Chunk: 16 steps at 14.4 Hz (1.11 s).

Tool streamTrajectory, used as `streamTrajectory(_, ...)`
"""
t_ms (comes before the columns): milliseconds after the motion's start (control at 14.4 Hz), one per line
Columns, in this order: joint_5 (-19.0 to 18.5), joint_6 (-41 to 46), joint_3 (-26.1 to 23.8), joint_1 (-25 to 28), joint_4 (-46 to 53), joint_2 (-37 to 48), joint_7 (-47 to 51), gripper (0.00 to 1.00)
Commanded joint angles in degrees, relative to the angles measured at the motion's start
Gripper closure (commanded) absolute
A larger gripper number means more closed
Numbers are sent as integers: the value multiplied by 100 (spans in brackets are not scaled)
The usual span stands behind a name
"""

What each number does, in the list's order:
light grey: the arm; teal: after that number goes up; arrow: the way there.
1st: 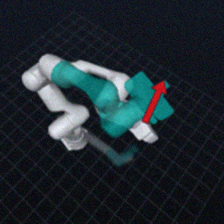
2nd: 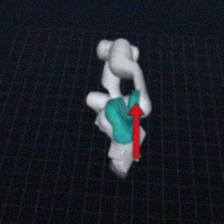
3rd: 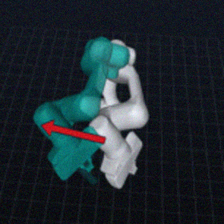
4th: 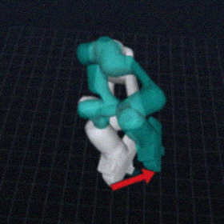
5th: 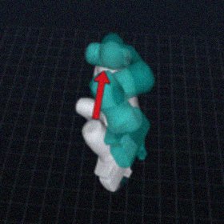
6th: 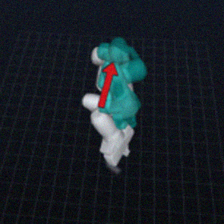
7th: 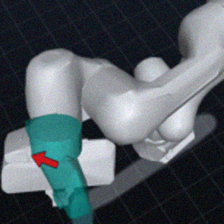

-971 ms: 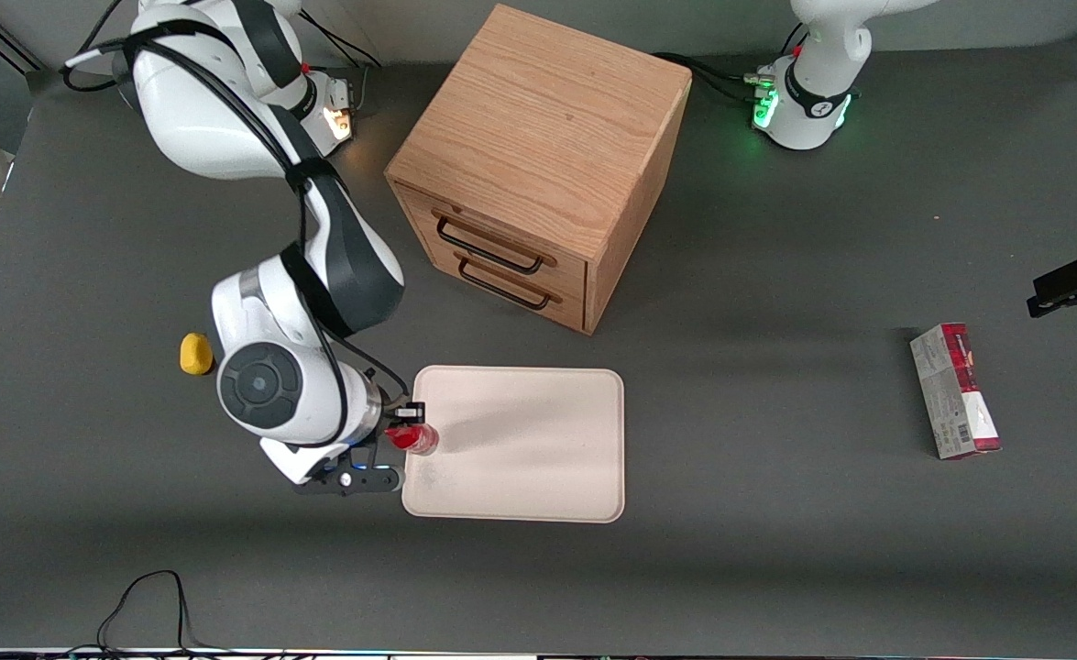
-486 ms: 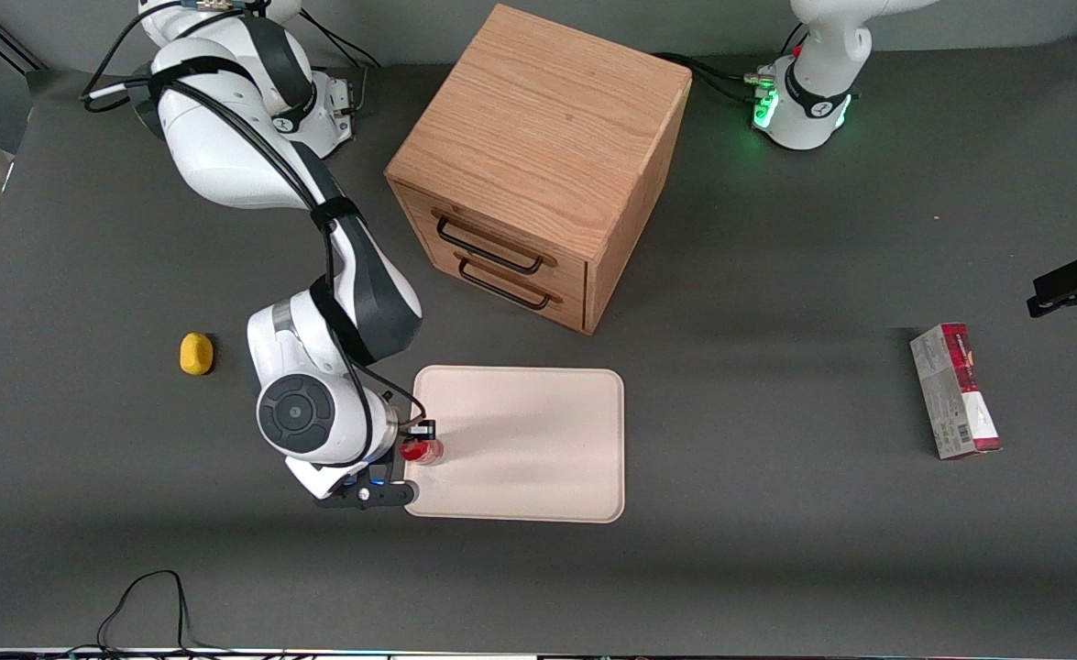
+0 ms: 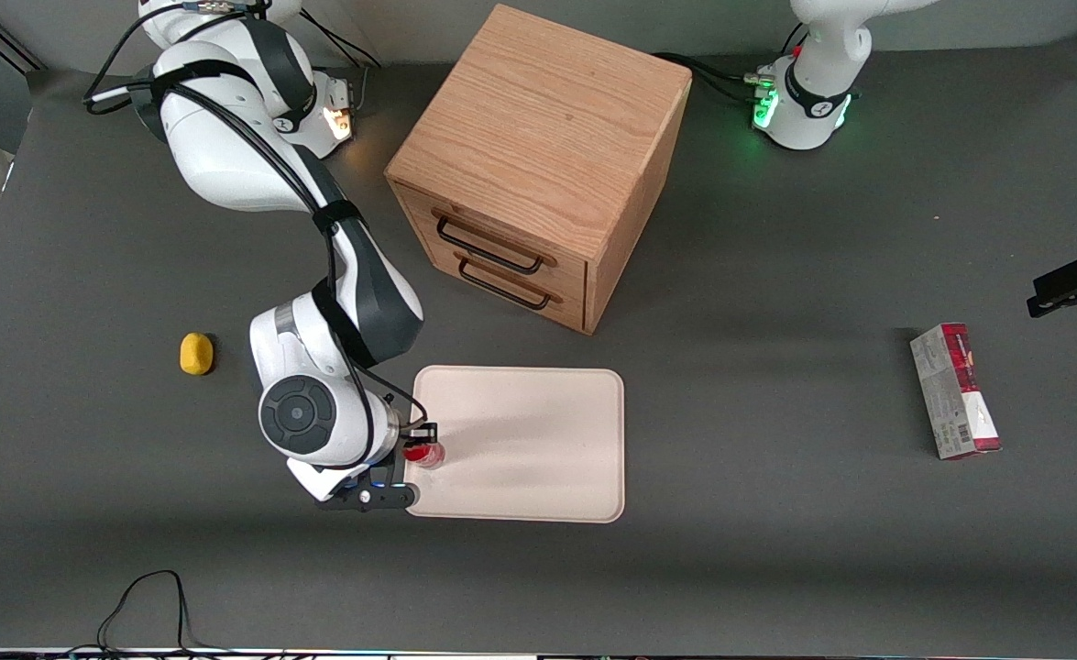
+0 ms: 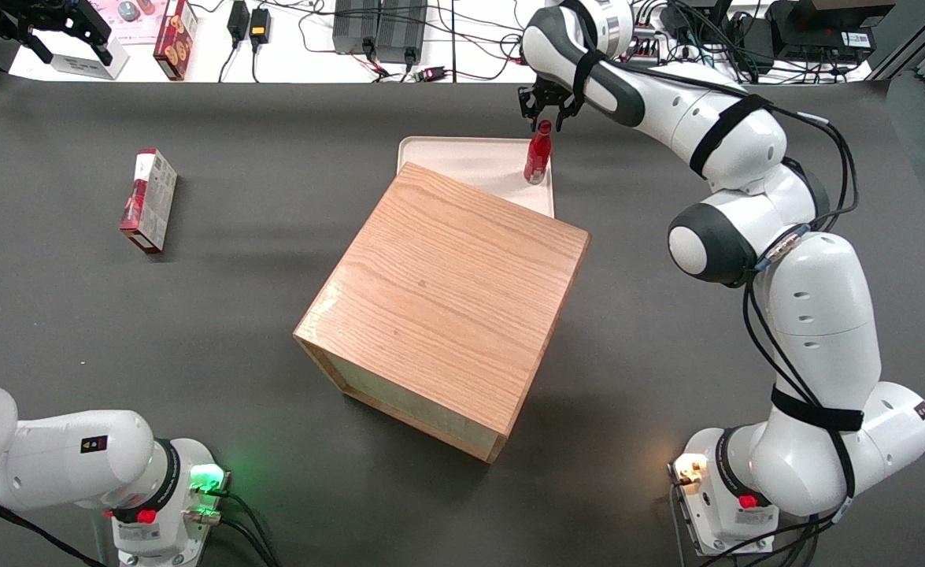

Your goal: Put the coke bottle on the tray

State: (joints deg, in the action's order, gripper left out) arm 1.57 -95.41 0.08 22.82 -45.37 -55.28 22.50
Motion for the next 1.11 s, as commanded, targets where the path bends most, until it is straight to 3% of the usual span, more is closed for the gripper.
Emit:
streamTrajectory(0, -200, 320, 1, 39, 169, 79, 184, 0)
streamTrajectory(694, -236, 2455, -8, 30, 73, 1949, 44, 0)
streamTrajectory(1040, -228, 2747, 141, -198, -1295, 3442, -368, 0)
